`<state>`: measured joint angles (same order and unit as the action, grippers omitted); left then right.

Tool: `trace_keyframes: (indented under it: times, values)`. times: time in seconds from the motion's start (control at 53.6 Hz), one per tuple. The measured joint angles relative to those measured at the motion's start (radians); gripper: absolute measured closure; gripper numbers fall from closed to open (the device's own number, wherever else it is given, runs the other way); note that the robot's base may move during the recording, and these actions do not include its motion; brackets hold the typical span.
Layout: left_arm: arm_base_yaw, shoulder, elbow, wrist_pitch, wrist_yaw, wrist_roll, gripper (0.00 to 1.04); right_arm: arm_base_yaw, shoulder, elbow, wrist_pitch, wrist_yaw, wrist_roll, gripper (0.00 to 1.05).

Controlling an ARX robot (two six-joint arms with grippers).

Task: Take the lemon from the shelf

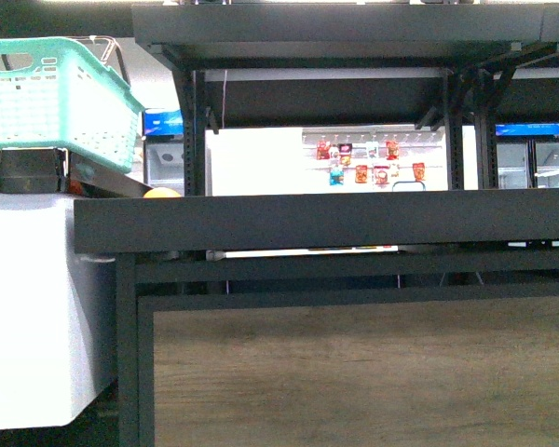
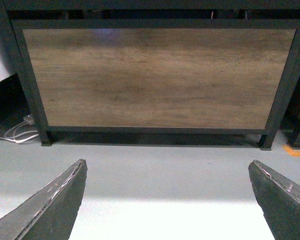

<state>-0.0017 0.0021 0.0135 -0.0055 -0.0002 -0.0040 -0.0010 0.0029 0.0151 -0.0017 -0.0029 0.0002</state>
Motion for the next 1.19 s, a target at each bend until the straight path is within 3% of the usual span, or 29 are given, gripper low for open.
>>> trace_keyframes:
  times: [1.194]
  values:
    - [0.0, 0.0, 0.0, 0.0, 0.0, 0.0, 0.08, 0.0, 0.0, 0.0, 0.0, 0.0, 0.0, 0.07]
